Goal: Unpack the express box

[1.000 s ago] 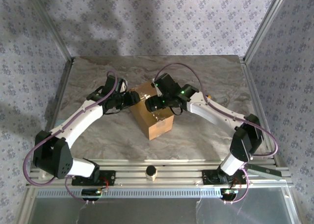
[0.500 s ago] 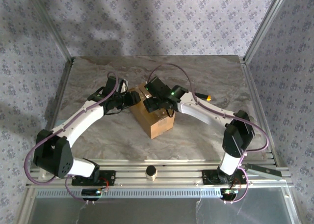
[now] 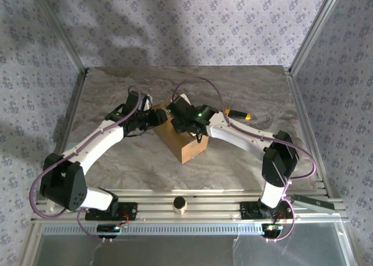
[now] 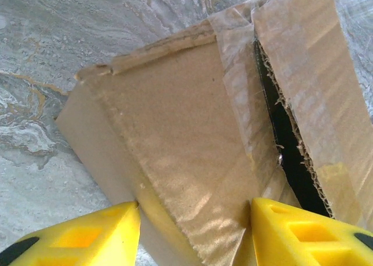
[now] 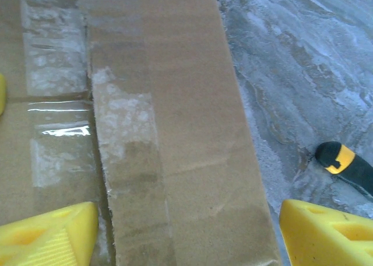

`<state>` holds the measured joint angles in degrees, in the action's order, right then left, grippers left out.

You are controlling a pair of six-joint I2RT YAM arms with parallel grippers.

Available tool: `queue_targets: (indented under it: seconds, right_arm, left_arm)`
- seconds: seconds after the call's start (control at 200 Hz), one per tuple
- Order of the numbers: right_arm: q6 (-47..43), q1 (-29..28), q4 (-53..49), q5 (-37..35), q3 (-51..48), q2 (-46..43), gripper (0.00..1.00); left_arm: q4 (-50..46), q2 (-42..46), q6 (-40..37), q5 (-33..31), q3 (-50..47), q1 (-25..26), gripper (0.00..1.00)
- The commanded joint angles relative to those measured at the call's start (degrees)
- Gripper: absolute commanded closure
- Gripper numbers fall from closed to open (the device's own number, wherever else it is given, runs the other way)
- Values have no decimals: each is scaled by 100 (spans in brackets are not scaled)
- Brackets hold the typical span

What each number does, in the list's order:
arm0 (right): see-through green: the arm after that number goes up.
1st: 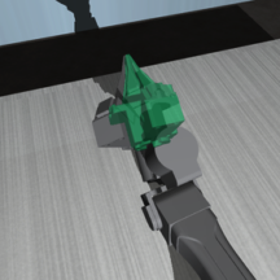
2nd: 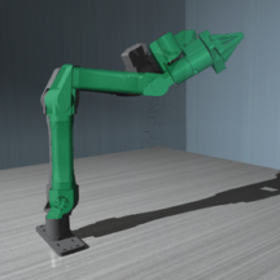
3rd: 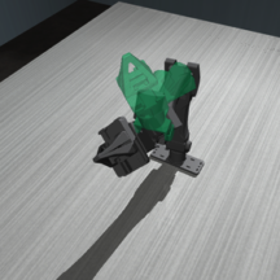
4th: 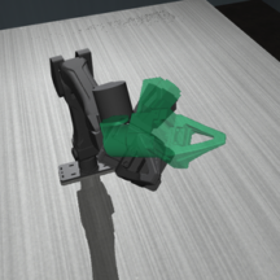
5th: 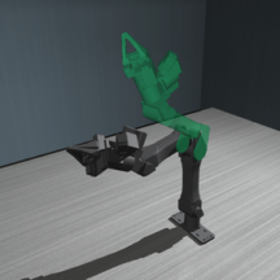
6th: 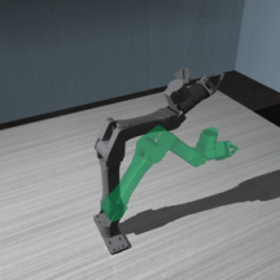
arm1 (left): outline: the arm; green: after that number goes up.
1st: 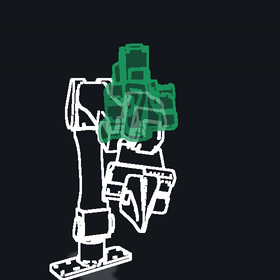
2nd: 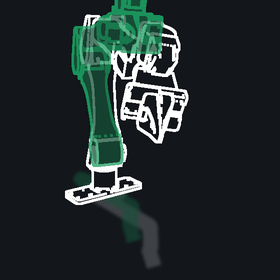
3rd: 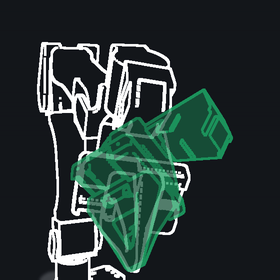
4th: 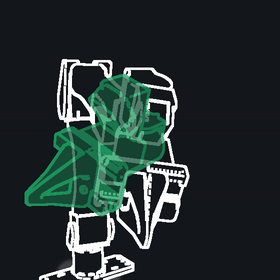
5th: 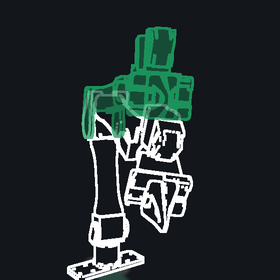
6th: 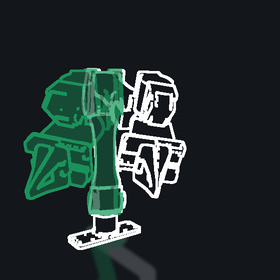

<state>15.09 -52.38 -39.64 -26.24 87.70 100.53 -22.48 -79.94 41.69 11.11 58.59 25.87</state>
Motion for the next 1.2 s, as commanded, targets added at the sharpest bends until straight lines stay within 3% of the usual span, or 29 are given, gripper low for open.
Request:
queue_targets:
  seconds: [0.0, 0.405, 0.675, 0.84, 1.194]
  right_arm:
    - [-129, 95, -360, -684, -16, -14, 18]
    - [-83, 402, -62, -705, -66, -566, 19]
    - [-105, 809, -36, -350, -7, -770, 19]
    - [-33, 1232, 34, 282, -89, -891, 19]
    - [513, 2416, 767, 2602, -921, -1236, 22]
  left_arm:
    - [-975, -276, -37, -392, -377, -43, 49]
    - [-1057, -286, -32, -434, -417, -56, 49]
    - [-1059, -294, -44, -432, -405, -68, 49]
    - [-1073, -285, -70, -438, -341, -69, 49]
    - [-1195, -343, -163, -508, -195, -65, 49]
